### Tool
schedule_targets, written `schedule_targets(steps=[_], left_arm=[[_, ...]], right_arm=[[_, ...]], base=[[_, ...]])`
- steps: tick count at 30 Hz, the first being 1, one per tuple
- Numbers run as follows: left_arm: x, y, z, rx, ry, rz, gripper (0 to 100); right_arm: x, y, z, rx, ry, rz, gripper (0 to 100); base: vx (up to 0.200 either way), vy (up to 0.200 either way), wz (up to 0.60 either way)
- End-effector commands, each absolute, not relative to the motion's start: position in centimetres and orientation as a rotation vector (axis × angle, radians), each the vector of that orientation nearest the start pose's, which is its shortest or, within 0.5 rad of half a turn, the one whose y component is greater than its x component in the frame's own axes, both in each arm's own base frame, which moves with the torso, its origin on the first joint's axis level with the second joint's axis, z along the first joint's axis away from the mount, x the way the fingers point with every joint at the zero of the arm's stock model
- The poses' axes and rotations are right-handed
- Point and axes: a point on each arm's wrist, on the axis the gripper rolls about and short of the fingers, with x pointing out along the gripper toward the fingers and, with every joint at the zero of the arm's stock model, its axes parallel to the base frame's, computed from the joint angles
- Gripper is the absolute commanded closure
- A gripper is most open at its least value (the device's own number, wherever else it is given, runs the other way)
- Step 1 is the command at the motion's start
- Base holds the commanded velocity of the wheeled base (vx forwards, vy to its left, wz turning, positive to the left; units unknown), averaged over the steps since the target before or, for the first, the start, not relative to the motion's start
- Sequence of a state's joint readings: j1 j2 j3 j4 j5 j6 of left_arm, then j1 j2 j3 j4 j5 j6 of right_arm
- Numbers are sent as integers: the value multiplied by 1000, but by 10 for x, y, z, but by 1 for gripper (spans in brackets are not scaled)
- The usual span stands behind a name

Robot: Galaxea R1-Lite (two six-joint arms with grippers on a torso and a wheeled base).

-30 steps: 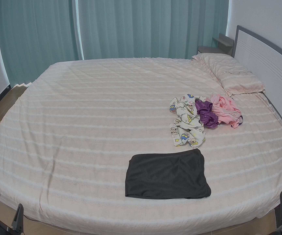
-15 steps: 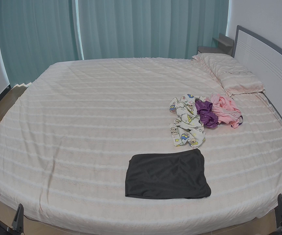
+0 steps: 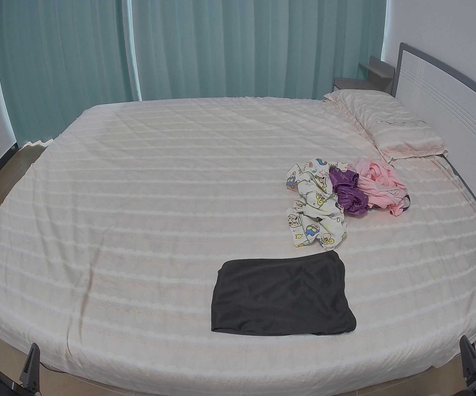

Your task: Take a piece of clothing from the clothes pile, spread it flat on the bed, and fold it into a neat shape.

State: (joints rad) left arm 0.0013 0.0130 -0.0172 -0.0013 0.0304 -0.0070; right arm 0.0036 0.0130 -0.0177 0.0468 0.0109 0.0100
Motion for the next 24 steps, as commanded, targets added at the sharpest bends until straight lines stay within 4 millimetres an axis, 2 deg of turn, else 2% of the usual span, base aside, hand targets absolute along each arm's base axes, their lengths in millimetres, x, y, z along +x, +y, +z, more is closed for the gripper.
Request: schedule_targets(steps=[1, 24], left_arm=[[-23, 1, 76, -8, -3, 32, 0], [-23, 1, 76, -11, -3, 31, 0]], right_arm=[[-24, 0, 75, 14, 29, 14, 0], [-24, 0, 76, 18, 18, 9, 0]], base=[[0, 0, 0], [0, 0, 0]])
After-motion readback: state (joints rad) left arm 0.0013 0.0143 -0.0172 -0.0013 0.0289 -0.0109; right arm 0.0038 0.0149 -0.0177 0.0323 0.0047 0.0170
